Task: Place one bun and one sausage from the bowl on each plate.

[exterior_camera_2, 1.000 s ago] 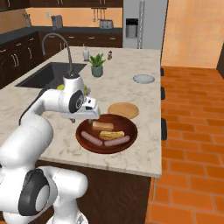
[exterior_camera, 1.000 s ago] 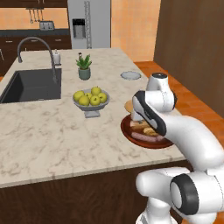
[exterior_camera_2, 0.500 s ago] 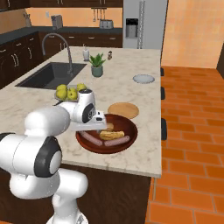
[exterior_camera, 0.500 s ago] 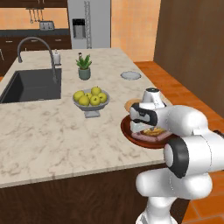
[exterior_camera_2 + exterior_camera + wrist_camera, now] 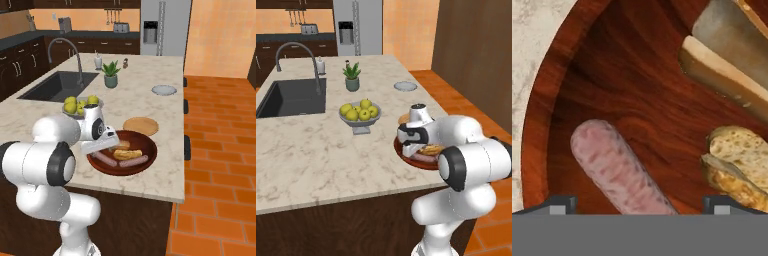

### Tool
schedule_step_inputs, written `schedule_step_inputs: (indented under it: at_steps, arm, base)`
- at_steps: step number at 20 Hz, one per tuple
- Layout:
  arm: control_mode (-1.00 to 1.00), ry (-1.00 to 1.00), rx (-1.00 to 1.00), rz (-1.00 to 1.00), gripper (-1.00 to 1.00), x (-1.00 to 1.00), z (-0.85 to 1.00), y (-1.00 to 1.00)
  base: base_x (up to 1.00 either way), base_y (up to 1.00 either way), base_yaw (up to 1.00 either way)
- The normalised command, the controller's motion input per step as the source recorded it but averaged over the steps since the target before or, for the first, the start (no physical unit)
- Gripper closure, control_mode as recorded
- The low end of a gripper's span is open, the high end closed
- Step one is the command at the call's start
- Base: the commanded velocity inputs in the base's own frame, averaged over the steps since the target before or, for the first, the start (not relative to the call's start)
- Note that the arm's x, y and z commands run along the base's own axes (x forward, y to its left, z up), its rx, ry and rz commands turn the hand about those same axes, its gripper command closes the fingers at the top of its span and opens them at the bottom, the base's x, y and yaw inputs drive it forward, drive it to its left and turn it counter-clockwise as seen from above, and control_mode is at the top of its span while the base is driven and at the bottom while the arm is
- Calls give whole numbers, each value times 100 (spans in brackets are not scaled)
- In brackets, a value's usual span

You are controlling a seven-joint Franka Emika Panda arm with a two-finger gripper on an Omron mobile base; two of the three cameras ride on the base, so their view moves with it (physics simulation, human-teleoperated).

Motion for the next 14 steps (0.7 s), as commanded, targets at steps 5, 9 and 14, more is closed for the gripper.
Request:
schedule_step_inputs:
  at_steps: [5, 9, 14]
  arm:
    - [-100, 10, -3, 12, -100, 3, -41, 2]
    - [-100, 13, 0, 7, -100, 20, -56, -8]
    - [-100, 6, 0, 6, 100, -5, -61, -12]
  base:
    - [0, 0, 0]
    - [0, 0, 0]
    - [0, 0, 0]
